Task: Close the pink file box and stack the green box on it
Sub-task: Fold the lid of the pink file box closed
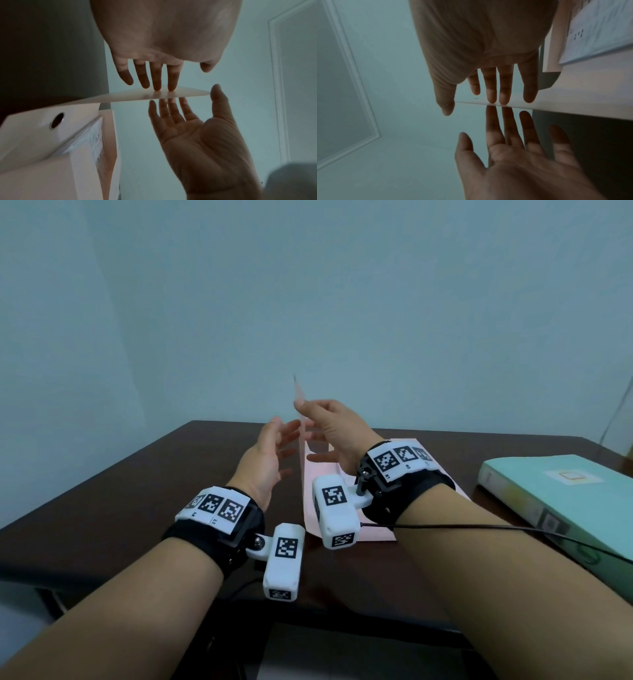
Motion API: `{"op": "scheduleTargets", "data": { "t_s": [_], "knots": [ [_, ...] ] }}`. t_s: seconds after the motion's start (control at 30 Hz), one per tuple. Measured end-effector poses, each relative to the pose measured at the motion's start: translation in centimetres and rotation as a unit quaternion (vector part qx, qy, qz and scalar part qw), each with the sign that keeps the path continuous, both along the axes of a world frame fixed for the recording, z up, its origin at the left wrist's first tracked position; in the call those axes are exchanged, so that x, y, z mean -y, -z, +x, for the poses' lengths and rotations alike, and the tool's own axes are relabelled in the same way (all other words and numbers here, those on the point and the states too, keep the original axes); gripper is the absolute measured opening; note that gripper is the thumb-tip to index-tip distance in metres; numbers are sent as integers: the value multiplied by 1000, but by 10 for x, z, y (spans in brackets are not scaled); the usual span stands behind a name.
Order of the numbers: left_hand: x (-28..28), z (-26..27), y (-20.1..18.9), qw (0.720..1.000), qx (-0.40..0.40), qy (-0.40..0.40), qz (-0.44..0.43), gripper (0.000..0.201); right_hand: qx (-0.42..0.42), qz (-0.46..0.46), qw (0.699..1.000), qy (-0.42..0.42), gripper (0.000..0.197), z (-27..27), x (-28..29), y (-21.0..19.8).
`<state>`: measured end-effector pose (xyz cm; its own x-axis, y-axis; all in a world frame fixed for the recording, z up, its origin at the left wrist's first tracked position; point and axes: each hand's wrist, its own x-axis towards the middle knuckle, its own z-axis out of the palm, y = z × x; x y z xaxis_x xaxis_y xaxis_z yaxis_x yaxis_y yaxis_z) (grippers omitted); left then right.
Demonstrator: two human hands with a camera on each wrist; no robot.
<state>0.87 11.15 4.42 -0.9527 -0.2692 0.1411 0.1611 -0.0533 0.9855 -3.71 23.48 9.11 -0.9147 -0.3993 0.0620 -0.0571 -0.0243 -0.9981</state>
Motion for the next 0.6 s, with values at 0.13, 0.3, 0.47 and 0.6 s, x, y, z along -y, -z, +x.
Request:
{"op": "scheduleTargets", "data": {
  "t_s": [0.13,0.3,0.47,0.6],
  "knots": [
    [-16,-6,-2,999,7,28,-23,53,-13,-33,998,46,53,-8,-18,-8],
    [-34,-16,1,996,18,53,-74,58,-52,-50,989,133,49,-16,-46,-13],
    [-51,-27,3,994,20,43,-101,52,-47,-44,983,174,49,-29,-79,-11],
    [-46,-46,14,990,75,-63,-105,44,-49,1,981,189,49,-38,-100,-6]
  ]
}}
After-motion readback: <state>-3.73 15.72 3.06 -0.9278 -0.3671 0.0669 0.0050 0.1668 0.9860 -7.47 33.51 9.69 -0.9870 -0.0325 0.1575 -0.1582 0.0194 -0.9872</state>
